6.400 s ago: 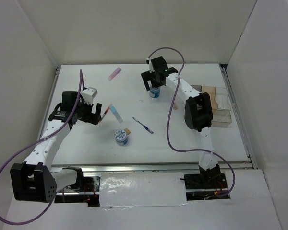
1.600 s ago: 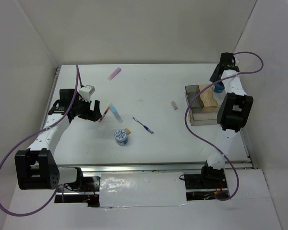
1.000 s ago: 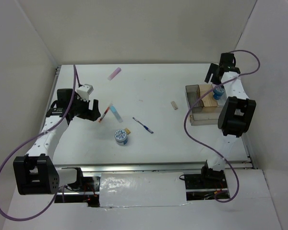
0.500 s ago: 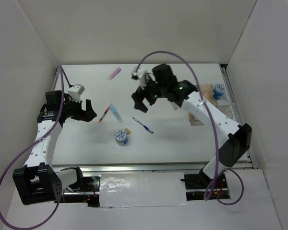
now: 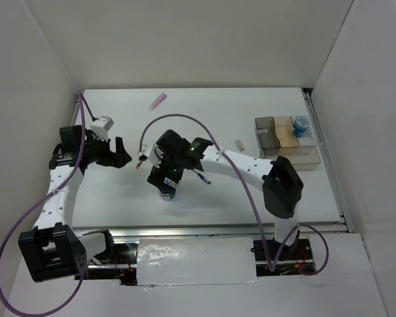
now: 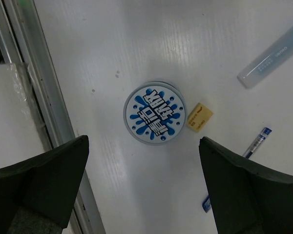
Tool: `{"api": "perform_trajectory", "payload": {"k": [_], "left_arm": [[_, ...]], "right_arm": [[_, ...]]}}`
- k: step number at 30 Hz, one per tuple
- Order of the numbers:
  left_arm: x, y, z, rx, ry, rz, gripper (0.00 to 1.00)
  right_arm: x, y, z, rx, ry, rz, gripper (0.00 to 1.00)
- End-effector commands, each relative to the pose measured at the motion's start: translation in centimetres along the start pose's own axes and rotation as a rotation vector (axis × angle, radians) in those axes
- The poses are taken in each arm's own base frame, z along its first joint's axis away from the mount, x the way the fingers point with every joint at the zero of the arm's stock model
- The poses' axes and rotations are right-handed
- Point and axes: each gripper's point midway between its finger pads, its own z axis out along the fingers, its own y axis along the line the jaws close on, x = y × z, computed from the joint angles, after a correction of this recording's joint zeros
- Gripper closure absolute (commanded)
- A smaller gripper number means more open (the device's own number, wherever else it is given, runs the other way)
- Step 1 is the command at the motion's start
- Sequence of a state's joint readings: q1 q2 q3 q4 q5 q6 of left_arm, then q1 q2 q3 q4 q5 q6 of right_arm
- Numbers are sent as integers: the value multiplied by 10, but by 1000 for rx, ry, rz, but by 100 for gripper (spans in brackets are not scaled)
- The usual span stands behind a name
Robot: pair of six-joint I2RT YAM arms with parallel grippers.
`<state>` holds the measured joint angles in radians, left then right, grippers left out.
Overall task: Sort the stationery into containers
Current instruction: Grab a piece of stationery with the right arm
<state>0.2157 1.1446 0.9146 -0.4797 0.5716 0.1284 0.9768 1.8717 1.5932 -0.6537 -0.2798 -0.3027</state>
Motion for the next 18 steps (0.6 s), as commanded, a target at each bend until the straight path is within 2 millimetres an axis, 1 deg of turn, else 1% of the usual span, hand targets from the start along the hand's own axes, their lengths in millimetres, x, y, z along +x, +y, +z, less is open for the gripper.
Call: {"api": "perform_trajectory", "payload": {"k": [1,2,3,4,5,8,13,15,17,18], "left_arm": [[-4,0,2,24,-17,11,1],[-4,1,2,24,-15,13,1],[-3,1,2,26,-13,13,1],[-3,1,2,26,-13,13,1],[-4,2,1,23,-16,18,1],[-3,2,1,25,-14,24,1],[1,3,3,28,-7,14,1],[1,3,3,28,-9,17,1],[1,3,3,26,-11,16,1],[2,3,3,25,-8,12,1]], "right_arm": [[-13,-11,14,78,-21,22,0],[-7,-13,23,90,2,31,0],[-10,-11,27,105,0,22,0],[-7,-16,31,144,14,22,0],[-5,-16,38,157,24,25,0],[1,-20,46,195,49,31,0],[10,-19,55,178,76,40,0],[14,-18,56,174,84,44,0],[13,-18,54,172,77,50,2],[11,-18,52,169,72,51,5]]}}
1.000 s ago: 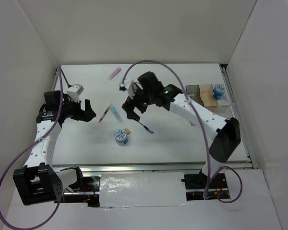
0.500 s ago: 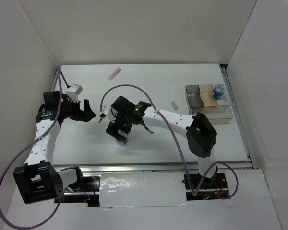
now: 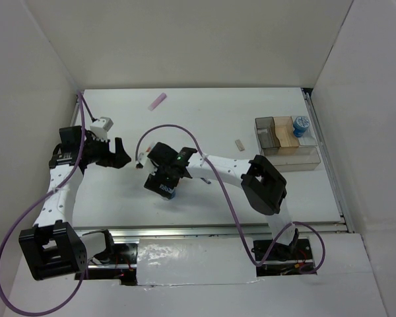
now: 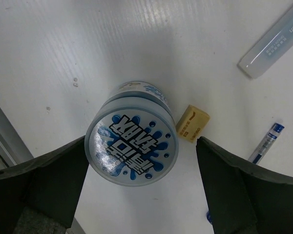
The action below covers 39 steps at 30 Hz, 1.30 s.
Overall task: Sort the stationery into containers
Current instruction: Grab a piece of stationery with the right arm, then place the stationery into the container
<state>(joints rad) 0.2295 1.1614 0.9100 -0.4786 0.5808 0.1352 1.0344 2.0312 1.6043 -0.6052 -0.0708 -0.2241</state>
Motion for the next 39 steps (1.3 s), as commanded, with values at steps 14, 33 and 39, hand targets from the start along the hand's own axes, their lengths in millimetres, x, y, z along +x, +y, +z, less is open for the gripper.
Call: {"api": "perform_trajectory", "payload": {"k": [14,33,39], "left_arm": [[-2,0,3,24,-16,26,1],[-15,-4,6,64,-57,28,1],[-21,-3,7,68,-69,35,1]], "right_arm": [[-27,-1,-25,-15,-88,29,47],[168,-276,-309,686,-264,779,86],[265,-319,-347,855,-141,981,89]]}}
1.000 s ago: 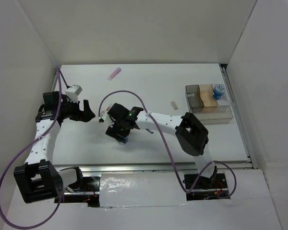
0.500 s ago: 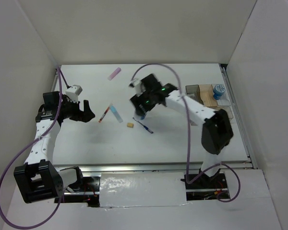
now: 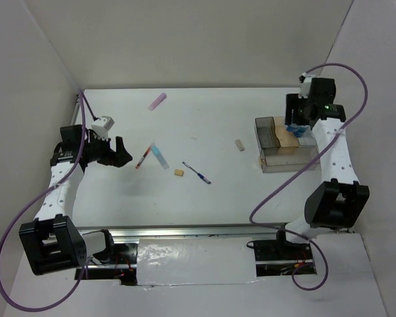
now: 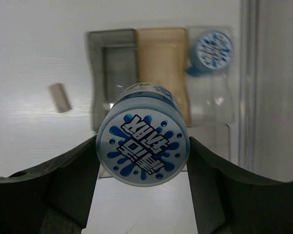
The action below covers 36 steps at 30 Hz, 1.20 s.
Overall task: Sort the stationery into containers
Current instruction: Place the stationery into the container
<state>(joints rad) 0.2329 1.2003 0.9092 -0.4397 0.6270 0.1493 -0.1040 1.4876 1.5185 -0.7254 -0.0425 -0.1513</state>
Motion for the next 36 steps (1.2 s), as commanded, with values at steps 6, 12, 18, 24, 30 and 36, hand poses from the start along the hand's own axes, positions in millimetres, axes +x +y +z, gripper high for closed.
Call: {"api": "perform_trajectory", "payload": {"k": [6,12,18,24,30,36], "left_arm": [[-17,0,0,16,-63,29,1],[-16,2,5,20,-53,15,1],[-15,4,7,18,-51,12,1],[-12,5,9,18,-47,10,1],[-14,6,9,12,-51,15,1],[-13,7,9,11,-50,17,1]], "right_arm": [[34,-104,28,262,157,113,91],[32,-123,43,359,153,141,91],[26,-135,57,395,132,165,92],[31,-133,73,377,152,190,92],[37,-130,87,361,176,207,92],[38,-126,96,339,171,218,92]]}}
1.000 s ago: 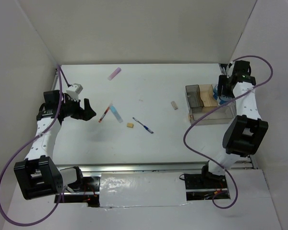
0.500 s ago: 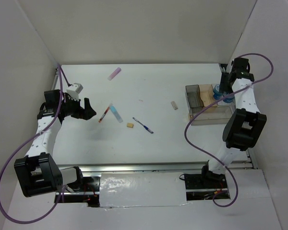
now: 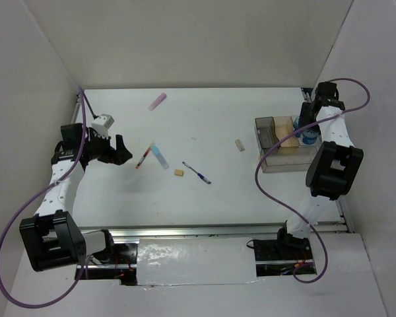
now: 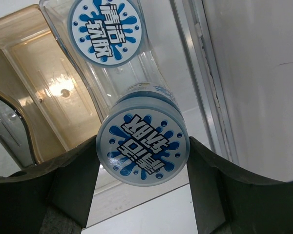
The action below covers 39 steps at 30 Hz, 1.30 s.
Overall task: Sort the stationery into containers
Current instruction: Place the stationery into the container, then grab a piece of stationery with the left arm
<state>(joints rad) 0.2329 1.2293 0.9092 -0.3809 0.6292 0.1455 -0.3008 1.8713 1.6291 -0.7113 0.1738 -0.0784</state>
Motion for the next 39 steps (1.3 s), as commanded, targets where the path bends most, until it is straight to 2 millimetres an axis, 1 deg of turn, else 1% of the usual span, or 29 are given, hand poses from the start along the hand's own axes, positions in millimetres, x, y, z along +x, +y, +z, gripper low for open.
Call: {"api": "perform_trajectory", "payload": {"k": [1,8,13,15,16,18,19,21,22,23,24,26,29,31,33,34,35,36,37,38,39], "left_arm": [[-6,0,1,16,-27,1,1],[-5,1,3,19,-17,-3,1],[-4,1,4,20,-13,-5,1],[-4,1,4,22,-13,-7,1],[-4,1,5,22,-11,-7,1],[-4,2,5,22,-11,-7,1],[-4,2,6,21,-10,-9,1],[-3,2,6,21,-8,-9,1],[-3,2,6,23,-5,-12,1],[-4,3,6,22,-6,-10,1],[-3,3,6,22,-5,-9,1],[-5,3,4,17,-6,2,1],[-6,4,4,12,-5,11,1],[-7,4,3,10,-3,13,1],[-7,4,1,5,-1,22,1],[-7,4,0,3,-3,28,1],[-8,4,-1,-4,-7,33,1],[-9,7,-2,-22,-8,40,1],[-9,7,-2,-25,-8,43,1],[-9,8,-2,-33,-5,46,1],[-10,8,-2,-41,-1,51,1]], "right_arm": [[-36,3,-7,-8,-112,36,92],[-36,10,3,-39,-100,29,92],[-29,12,12,-42,-64,28,91],[-27,11,13,-44,-60,31,88],[-27,11,13,-42,-60,34,84],[-26,9,13,-37,-52,39,65],[-26,10,13,-39,-49,41,58],[-26,10,12,-41,-44,48,40],[-25,10,11,-45,-39,53,28],[-25,11,10,-51,-40,56,23],[-28,11,7,-54,-46,58,17],[-31,14,1,-66,-54,61,14],[-34,17,-6,-76,-61,59,8],[-34,17,-9,-83,-55,58,7],[-39,21,-18,-109,-67,62,8],[-42,23,-29,-128,-87,61,8],[-43,27,-34,-150,-94,56,9],[-43,35,-43,-179,-103,44,11],[-48,44,-61,-230,-140,27,11],[-42,51,-66,-255,-135,12,11],[-41,64,-76,-290,-150,-12,12]]}}
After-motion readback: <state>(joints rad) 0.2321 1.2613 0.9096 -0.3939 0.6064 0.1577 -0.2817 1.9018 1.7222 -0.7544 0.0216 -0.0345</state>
